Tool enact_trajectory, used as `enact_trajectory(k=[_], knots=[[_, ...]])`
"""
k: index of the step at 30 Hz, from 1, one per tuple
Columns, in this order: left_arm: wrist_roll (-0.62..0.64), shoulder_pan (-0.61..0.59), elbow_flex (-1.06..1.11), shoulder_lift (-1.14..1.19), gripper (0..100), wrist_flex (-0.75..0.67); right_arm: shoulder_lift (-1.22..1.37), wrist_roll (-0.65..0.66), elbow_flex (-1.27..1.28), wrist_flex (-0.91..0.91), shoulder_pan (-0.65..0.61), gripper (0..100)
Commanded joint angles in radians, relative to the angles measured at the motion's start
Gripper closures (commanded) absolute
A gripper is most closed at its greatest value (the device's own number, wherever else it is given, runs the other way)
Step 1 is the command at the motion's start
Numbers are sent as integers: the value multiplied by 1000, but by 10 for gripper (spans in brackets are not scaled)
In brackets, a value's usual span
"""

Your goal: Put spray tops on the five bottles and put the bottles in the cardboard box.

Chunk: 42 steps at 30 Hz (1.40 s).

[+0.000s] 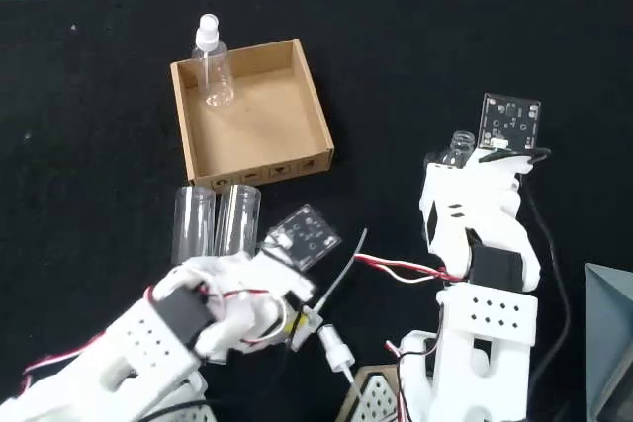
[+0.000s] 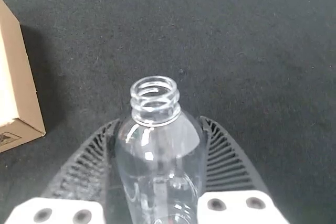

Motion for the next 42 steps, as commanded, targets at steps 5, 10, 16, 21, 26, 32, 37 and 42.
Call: enact_trajectory(k=[5,10,16,21,26,32,37,42], knots=[[61,45,-147,284,793,-100,-33,-3,-7,-29,29,924],[124,130,-147,377,797,-157,-33,-3,-8,-29,29,924],[158,134,-151,480,798,-221,-33,-2,-8,-29,29,924],[160,134,-151,555,798,-276,-33,-2,-8,-29,29,924],[160,134,-153,605,798,-298,-33,-2,-8,-29,29,924],[160,133,-173,654,798,-296,-33,-2,-8,-29,41,924],[160,133,-188,680,799,-292,-33,-3,-8,-29,51,924],[155,133,-188,675,848,-292,-33,-3,-8,-29,51,924]])
